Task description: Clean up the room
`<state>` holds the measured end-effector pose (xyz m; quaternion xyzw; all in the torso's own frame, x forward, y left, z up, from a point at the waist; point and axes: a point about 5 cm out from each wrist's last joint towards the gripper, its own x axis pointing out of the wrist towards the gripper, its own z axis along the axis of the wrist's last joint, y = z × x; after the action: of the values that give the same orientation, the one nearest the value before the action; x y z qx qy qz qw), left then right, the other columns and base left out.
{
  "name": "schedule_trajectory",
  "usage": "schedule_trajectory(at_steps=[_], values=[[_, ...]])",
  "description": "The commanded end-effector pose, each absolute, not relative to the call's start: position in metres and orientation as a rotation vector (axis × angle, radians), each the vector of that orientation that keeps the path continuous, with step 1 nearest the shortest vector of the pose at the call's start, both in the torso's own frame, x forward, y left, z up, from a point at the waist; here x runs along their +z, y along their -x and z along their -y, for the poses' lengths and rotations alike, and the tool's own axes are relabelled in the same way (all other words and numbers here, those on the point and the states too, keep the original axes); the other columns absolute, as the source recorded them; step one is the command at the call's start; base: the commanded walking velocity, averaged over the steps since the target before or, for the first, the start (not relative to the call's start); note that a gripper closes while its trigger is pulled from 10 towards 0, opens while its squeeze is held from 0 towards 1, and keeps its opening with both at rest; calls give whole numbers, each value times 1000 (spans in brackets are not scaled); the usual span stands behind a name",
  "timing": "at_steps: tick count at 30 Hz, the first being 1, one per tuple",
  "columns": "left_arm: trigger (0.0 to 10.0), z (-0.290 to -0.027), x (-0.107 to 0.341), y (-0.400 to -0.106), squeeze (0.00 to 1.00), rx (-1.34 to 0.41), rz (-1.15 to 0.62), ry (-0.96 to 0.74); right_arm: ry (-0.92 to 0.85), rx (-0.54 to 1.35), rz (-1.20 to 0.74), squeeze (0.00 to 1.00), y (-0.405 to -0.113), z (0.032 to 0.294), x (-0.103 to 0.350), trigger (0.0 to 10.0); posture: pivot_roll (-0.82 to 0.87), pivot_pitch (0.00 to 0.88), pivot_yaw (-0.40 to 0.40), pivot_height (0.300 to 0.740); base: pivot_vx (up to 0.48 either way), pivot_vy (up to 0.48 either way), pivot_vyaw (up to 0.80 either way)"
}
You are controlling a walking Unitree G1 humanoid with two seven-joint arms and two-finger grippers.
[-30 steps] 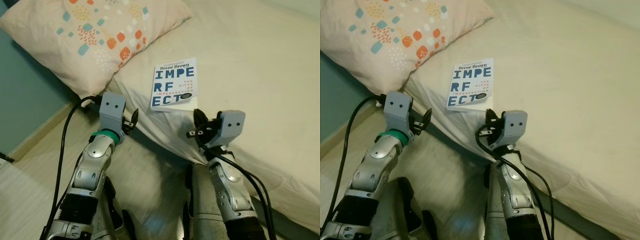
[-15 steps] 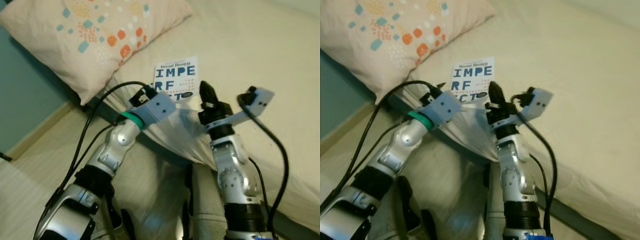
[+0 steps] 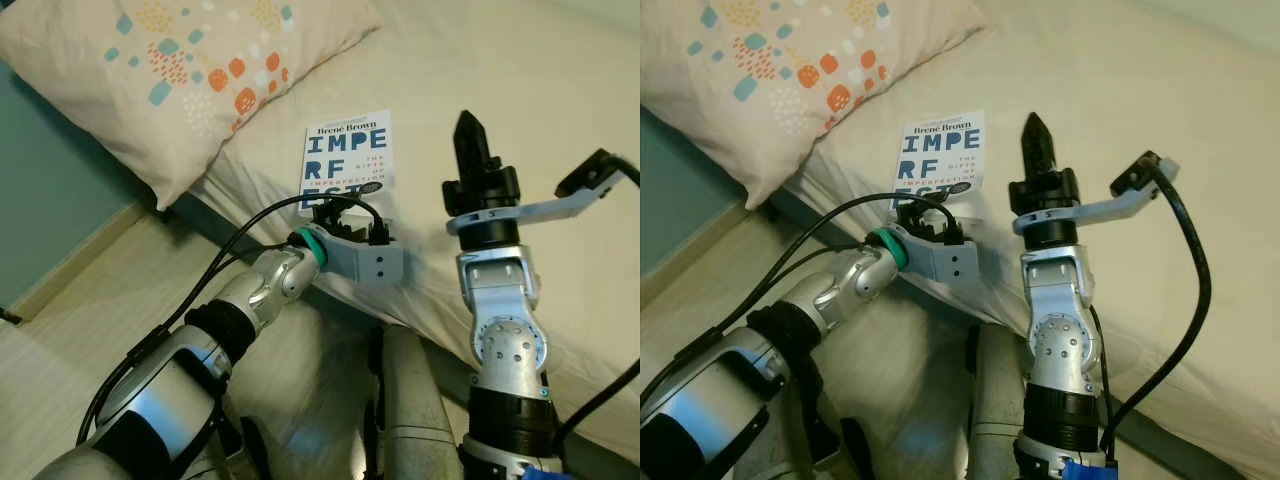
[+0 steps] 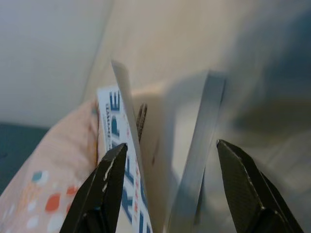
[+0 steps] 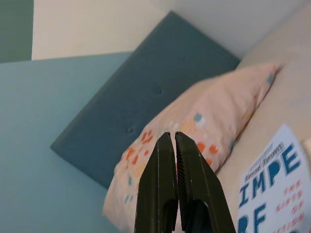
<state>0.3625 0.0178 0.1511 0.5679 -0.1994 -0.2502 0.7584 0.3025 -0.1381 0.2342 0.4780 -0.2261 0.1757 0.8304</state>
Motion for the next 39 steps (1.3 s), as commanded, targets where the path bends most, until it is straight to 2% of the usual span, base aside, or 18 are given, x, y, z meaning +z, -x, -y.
schedule_trajectory(at_steps=[1, 8, 9, 10, 12, 13, 14, 15, 16, 17, 18, 19, 32, 39], values=[[10000, -18, 144, -362, 0, -551, 423, -1268, -1022, 334, 444, 0, -302, 142, 225, 10000, -166, 210, 60, 471, 0, 0, 0], [10000, -25, 144, -372, 0, -444, 377, -1321, -1044, 321, 423, 0, -301, 146, 223, 10000, -179, 219, 66, 471, 0, 0, 0], [9843, -26, 144, -373, 0, -431, 375, -1344, -1048, 324, 419, 0, -301, 146, 224, 10000, -178, 220, 68, 471, 0, 0, 0], [8471, -30, 144, -375, 0, -412, 370, -1365, -1053, 326, 413, 0, -301, 147, 223, 10000, -180, 222, 70, 471, 0, 0, 0], [8471, -32, 145, -377, 0, -400, 367, -1379, -1056, 326, 408, 0, -300, 147, 223, 10000, -180, 222, 70, 471, 0, 0, 0], [4941, -35, 146, -379, 0, -374, 367, -1388, -1058, 326, 403, 0, -300, 147, 222, 10000, -181, 223, 70, 471, 0, 0, 0], [4941, -35, 146, -379, 0, -374, 367, -1388, -1058, 326, 403, 0, -300, 147, 222, 10000, -181, 223, 70, 471, 0, 0, 0], [4157, -39, 149, -381, 0, -342, 367, -1398, -1059, 326, 398, 0, -299, 147, 221, 10000, -182, 223, 70, 471, 0, 0, 0], [4157, -41, 151, -383, 0, -322, 367, -1404, -1060, 326, 396, 0, -299, 147, 221, 10000, -182, 223, 70, 471, 0, 0, 0], [1882, -45, 152, -384, 0, -307, 362, -1417, -1061, 326, 393, 0, -299, 146, 220, 10000, -184, 224, 71, 471, 0, 0, 0], [1882, -45, 152, -384, 0, -307, 362, -1417, -1061, 326, 393, 0, -299, 146, 220, 10000, -184, 224, 71, 471, 0, 0, 0], [0, -47, 152, -385, 0, -298, 359, -1426, -1062, 326, 392, 0, -299, 146, 220, 10000, -184, 224, 71, 471, 0, 0, 0], [0, -63, 152, -387, 0, -253, 397, -1460, -1067, 324, 362, 0, -300, 145, 215, 10000, -166, 215, 66, 471, 0, 0, 0], [0, -67, 166, -392, 0, -176, 445, -1469, -1067, 323, 358, 0, -300, 144, 214, 10000, -179, 220, 70, 471, 0, 0, 0]])
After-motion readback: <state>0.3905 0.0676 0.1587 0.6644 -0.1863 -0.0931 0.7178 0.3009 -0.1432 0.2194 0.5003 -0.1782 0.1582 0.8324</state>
